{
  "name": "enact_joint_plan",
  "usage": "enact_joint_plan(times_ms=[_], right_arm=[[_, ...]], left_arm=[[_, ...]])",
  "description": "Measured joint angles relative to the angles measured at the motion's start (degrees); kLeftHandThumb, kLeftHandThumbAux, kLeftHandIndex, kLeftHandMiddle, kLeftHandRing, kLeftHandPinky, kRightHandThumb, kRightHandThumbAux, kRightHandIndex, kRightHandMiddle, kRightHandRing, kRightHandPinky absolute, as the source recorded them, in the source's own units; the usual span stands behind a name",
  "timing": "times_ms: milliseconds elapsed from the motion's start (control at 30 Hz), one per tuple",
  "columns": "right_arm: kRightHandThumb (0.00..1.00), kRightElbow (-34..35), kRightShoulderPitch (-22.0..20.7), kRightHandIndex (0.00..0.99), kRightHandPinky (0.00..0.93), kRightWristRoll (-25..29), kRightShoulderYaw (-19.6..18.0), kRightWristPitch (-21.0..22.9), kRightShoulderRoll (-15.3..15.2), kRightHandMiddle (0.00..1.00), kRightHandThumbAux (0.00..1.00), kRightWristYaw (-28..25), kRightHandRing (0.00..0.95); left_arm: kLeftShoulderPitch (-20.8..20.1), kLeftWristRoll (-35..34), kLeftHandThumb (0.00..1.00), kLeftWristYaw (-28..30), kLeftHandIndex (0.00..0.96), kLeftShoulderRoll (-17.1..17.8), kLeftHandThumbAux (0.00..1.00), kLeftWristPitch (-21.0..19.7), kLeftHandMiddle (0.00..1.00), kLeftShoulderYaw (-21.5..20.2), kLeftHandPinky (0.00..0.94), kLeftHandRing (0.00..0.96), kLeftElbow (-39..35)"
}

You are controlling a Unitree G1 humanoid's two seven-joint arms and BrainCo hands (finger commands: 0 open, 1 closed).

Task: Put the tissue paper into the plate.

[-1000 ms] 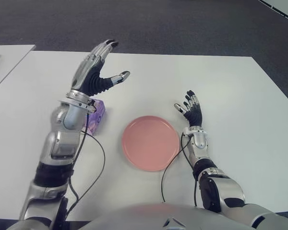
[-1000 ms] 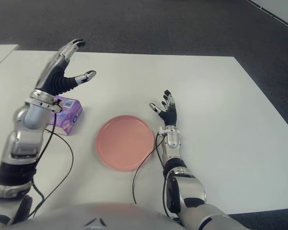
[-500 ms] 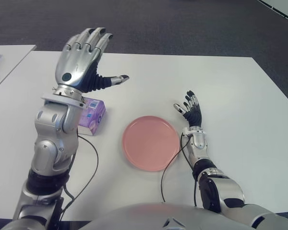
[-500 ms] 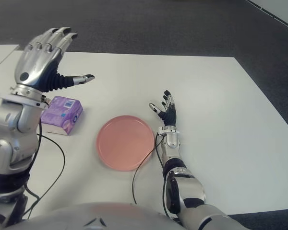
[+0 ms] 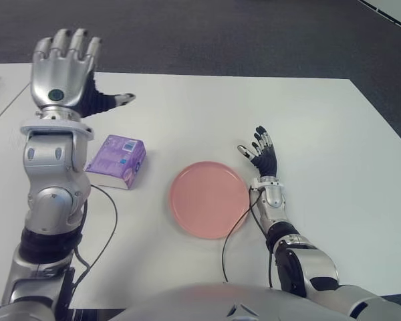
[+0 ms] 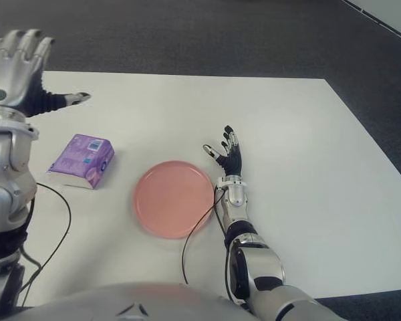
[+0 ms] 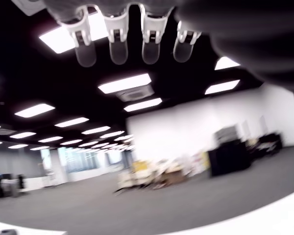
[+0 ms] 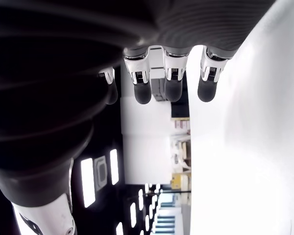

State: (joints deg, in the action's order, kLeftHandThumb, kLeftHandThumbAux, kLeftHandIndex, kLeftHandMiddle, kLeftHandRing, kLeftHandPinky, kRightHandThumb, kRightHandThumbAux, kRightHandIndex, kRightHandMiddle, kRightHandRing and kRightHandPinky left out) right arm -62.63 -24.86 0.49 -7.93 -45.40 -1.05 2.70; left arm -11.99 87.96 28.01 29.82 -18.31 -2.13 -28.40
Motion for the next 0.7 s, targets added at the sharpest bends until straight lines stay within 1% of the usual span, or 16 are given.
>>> enact_joint_plan(times_ms=[100,167,400,500,700], right_arm=[[0.08,0.0,0.0,0.006,0.018,0.0,0.0,0.0,0.0,0.0,0.783,0.0,0.0],[0.08,0.0,0.1,0.006,0.018,0.0,0.0,0.0,-0.1,0.0,0.783,0.0,0.0],[0.08,0.0,0.1,0.006,0.018,0.0,0.0,-0.1,0.0,0.0,0.783,-0.1,0.0],[0.08,0.0,0.1,0.006,0.018,0.0,0.0,-0.1,0.0,0.0,0.783,-0.1,0.0],[0.08,0.1,0.1,0.006,0.018,0.0,0.0,-0.1,0.0,0.0,0.783,-0.3,0.0]], left_arm=[[2.1,2.6,0.015,0.6,0.0,0.0,0.27,-0.8,0.0,0.2,0.0,0.0,2.7],[2.7,4.0,0.018,1.8,0.0,-0.2,0.256,-1.3,0.0,0.5,0.0,0.0,4.4],[2.4,9.0,0.003,10.2,0.0,-0.2,0.196,-2.1,0.0,1.7,0.0,0.0,9.7],[2.3,11.0,0.001,12.9,0.0,-0.3,0.166,-2.3,0.0,2.8,0.0,0.0,11.1],[2.0,14.7,0.0,17.3,0.0,-0.7,0.137,-2.6,0.0,4.6,0.0,0.0,14.0]])
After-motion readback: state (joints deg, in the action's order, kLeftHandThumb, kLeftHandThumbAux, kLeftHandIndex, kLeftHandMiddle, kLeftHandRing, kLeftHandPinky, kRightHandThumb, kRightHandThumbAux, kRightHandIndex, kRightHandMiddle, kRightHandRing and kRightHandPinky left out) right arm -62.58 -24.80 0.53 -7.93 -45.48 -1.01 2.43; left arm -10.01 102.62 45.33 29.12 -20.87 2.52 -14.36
